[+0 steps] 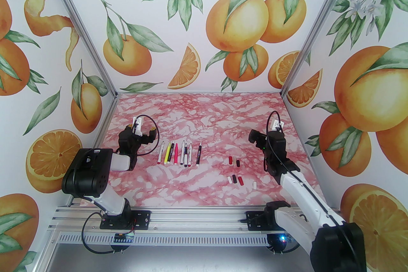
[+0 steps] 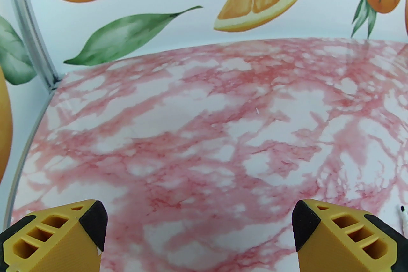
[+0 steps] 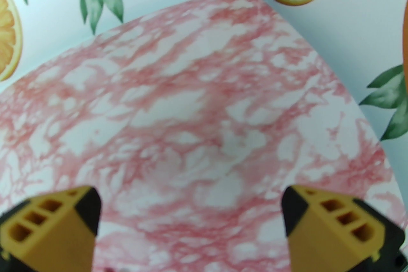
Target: Open the pen caps
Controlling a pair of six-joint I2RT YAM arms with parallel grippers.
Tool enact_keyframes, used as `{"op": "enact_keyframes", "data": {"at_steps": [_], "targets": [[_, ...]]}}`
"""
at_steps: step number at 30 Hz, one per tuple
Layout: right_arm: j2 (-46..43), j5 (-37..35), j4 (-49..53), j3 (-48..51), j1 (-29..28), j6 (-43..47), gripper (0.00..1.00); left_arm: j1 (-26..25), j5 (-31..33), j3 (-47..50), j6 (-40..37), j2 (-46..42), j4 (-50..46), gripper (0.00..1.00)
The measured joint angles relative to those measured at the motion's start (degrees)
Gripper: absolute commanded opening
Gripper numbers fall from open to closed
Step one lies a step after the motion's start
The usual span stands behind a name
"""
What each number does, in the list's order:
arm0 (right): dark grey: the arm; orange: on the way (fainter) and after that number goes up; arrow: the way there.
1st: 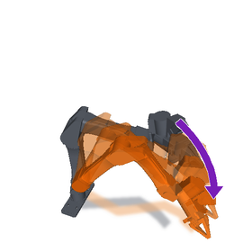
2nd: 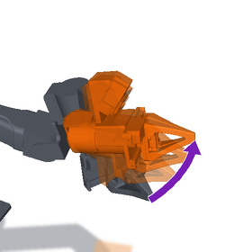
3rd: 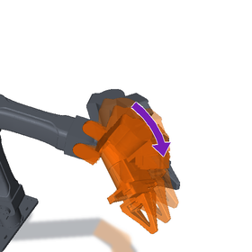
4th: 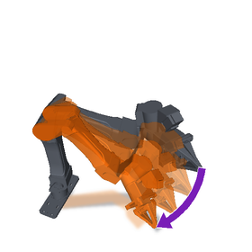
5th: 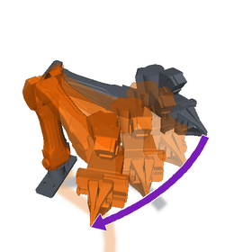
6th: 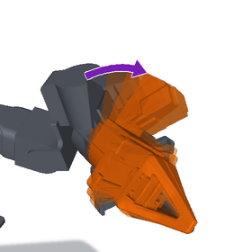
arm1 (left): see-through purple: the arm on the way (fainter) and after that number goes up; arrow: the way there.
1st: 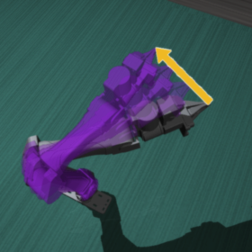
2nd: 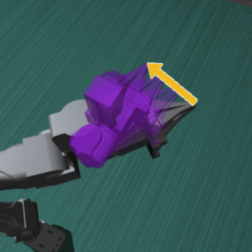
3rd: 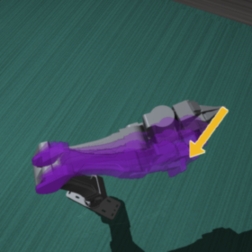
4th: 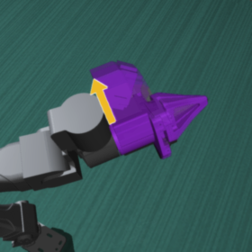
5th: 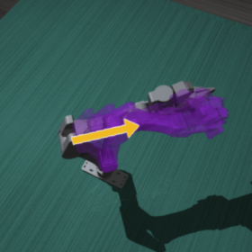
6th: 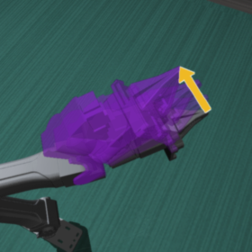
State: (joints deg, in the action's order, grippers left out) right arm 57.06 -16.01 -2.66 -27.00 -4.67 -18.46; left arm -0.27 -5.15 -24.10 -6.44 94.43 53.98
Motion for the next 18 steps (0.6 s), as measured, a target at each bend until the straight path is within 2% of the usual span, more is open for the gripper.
{"op": "enact_keyframes", "data": {"at_steps": [18], "targets": [[16.9, -2.3, -30.5, 5.9, 0.3, 6.7, 1.0, 0.0, 0.0, 0.0, 0.0, 0.0, 0.0, 1.0]]}}
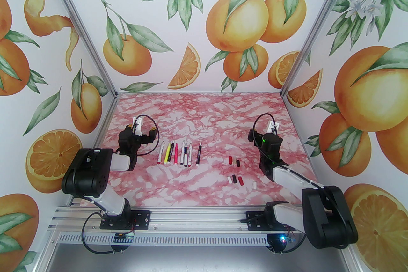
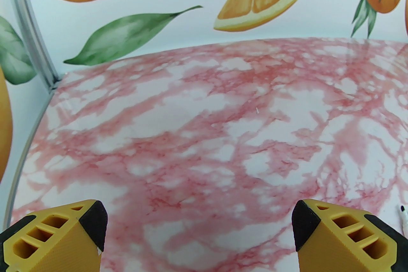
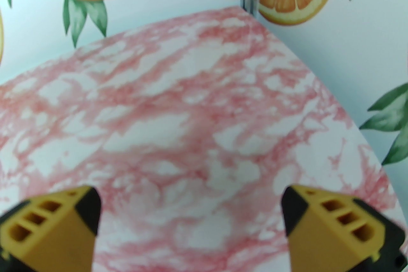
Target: Open the pen caps
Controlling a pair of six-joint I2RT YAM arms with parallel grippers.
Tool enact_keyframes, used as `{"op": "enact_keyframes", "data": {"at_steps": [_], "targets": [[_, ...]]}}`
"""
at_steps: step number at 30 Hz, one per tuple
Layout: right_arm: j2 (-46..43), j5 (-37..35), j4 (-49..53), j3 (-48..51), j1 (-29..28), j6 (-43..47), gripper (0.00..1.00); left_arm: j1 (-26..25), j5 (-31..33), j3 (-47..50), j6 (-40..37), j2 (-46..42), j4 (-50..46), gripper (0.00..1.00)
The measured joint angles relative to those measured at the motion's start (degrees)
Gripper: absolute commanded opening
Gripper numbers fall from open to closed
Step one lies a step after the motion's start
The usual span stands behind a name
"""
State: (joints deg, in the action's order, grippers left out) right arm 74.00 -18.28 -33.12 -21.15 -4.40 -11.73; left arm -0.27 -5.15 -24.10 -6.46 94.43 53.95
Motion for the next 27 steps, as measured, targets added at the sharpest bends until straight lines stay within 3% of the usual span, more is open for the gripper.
{"op": "enact_keyframes", "data": {"at_steps": [12, 27], "targets": [[13.6, 2.2, -20.1, 2.4, 0.0, 3.7, 1.0, 0.0, 0.0, 0.0, 0.0, 0.0, 0.0, 1.0], [14.7, 7.0, -21.0, 1.4, 0.0, 6.3, 1.0, 0.0, 0.0, 0.0, 0.0, 0.0, 0.0, 1.0]]}}
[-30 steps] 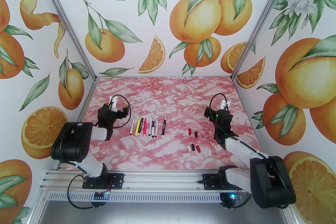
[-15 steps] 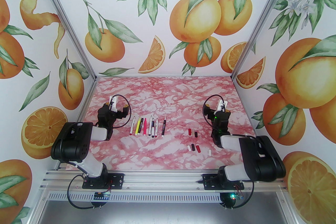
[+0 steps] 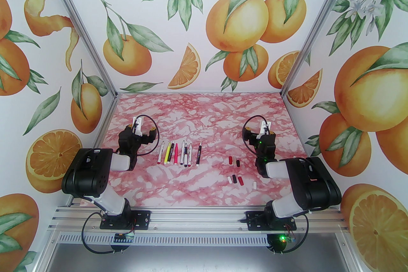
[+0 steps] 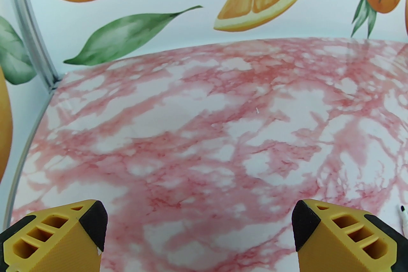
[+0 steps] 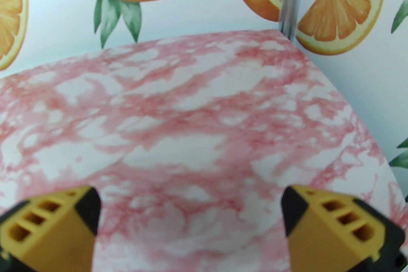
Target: Open the pen caps
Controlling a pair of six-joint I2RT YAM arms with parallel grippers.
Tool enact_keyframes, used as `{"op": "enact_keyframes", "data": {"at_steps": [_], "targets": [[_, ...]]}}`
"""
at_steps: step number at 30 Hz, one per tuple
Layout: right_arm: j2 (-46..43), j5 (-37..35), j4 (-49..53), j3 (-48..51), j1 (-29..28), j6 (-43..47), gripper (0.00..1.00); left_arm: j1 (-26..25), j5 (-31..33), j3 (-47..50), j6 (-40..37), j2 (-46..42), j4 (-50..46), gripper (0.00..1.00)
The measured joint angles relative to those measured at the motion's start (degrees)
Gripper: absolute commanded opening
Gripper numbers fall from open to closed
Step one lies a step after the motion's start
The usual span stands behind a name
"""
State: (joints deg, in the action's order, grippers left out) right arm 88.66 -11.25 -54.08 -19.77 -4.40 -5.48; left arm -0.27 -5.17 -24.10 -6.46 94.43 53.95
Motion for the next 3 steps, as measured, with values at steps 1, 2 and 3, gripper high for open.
{"op": "enact_keyframes", "data": {"at_steps": [1, 2, 3], "targets": [[0.0, 0.2, 0.0, 0.0, 0.0, 0.0, 1.0, 0.0, 0.0, 0.0, 0.0, 0.0, 0.0, 1.0], [0.0, 0.4, 0.0, -0.1, 0.0, 0.0, 1.0, 0.0, 0.0, 0.0, 0.0, 0.0, 0.0, 1.0], [0.0, 0.4, 0.0, -0.1, 0.0, 0.1, 1.0, 0.0, 0.0, 0.0, 0.0, 0.0, 0.0, 1.0]]}}
